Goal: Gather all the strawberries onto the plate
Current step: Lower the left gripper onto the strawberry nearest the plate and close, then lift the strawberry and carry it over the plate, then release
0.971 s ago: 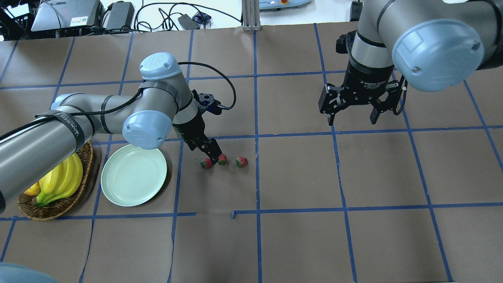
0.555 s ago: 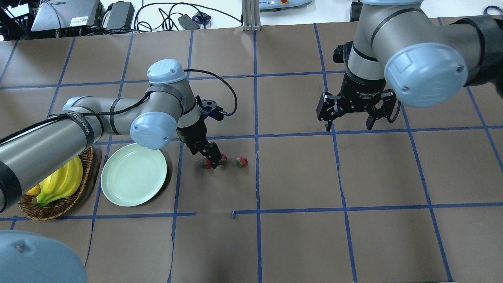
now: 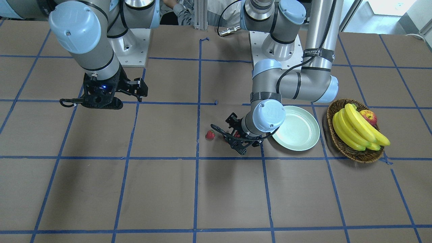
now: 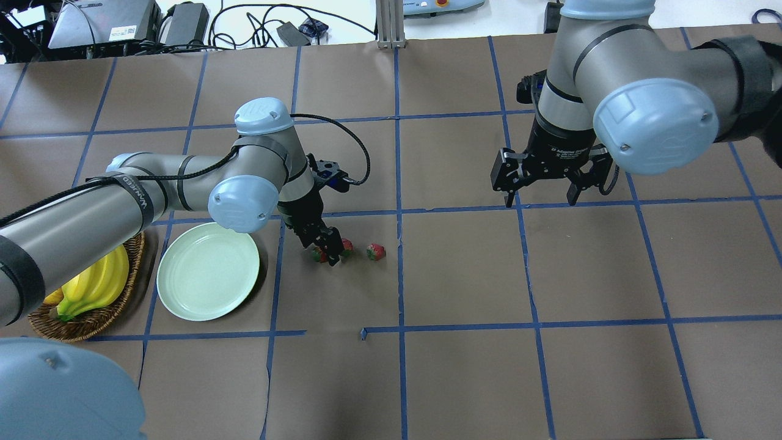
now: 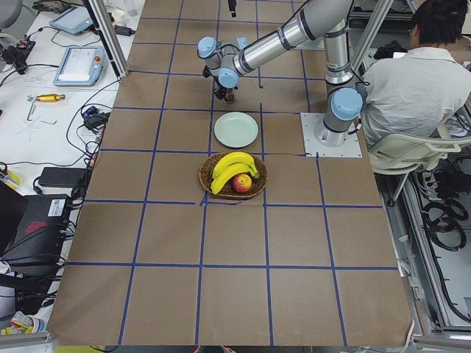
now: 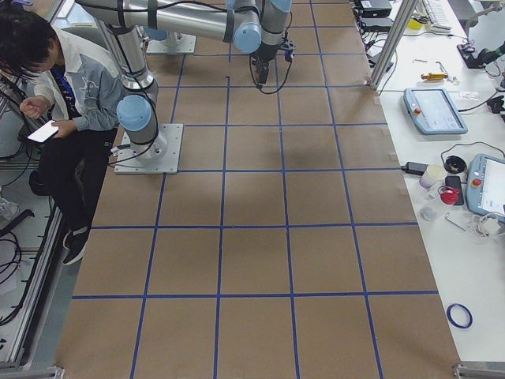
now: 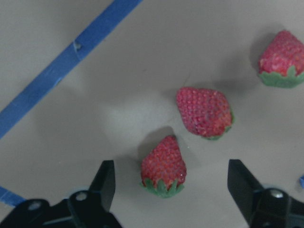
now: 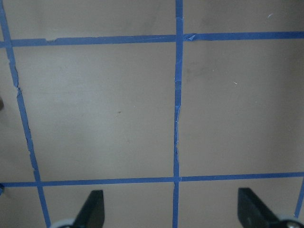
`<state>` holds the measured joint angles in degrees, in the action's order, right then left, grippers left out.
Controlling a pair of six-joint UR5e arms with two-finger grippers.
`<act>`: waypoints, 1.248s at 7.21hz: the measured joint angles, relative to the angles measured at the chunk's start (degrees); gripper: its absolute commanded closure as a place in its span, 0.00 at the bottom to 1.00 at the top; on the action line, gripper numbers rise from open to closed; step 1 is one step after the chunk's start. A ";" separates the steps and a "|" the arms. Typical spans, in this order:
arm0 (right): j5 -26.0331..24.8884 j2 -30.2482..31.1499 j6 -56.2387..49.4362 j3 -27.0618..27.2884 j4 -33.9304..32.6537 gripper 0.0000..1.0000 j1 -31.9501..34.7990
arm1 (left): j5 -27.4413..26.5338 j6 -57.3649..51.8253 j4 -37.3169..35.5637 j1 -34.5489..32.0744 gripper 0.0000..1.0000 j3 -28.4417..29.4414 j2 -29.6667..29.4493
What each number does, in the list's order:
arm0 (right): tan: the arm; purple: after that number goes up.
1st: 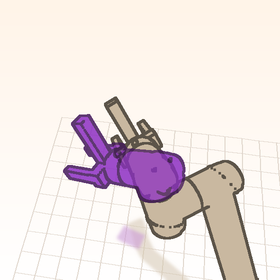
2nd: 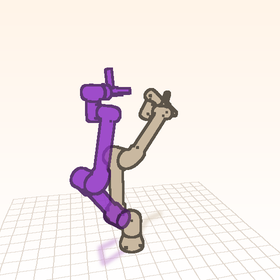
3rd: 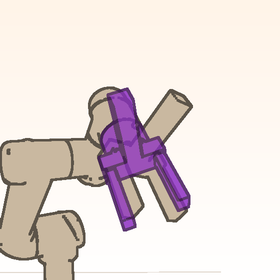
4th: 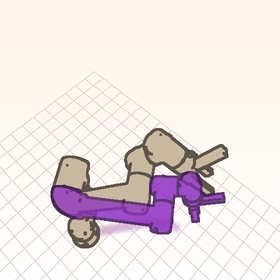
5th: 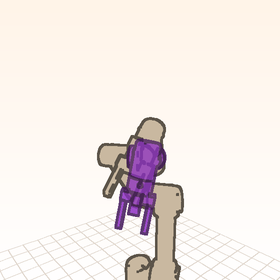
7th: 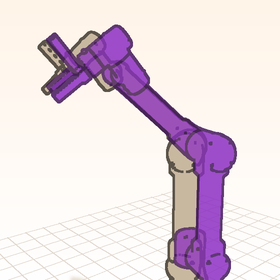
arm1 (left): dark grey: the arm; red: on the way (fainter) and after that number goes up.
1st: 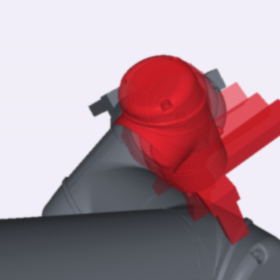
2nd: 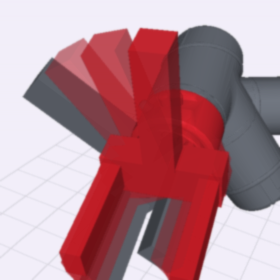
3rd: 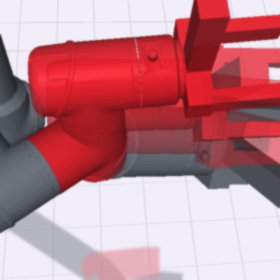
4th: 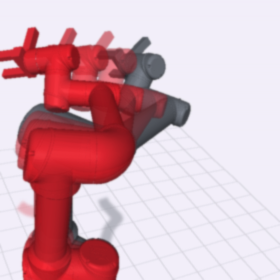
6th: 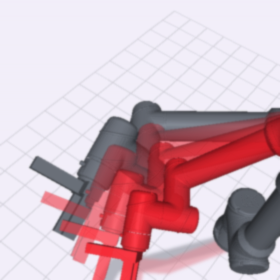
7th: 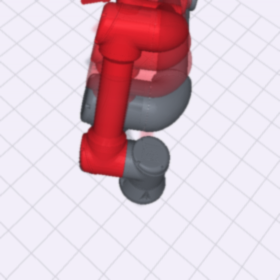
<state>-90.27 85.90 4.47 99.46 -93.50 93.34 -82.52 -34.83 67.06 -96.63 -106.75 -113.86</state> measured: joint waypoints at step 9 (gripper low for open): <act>-0.11 -0.21 -0.31 -0.04 -0.56 0.00 -0.08 | -9.01 -0.50 8.18 4.59 1.00 6.24 5.40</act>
<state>-90.39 85.70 4.16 99.42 -94.06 93.25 -91.52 -35.33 75.24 -92.04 -100.50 -108.47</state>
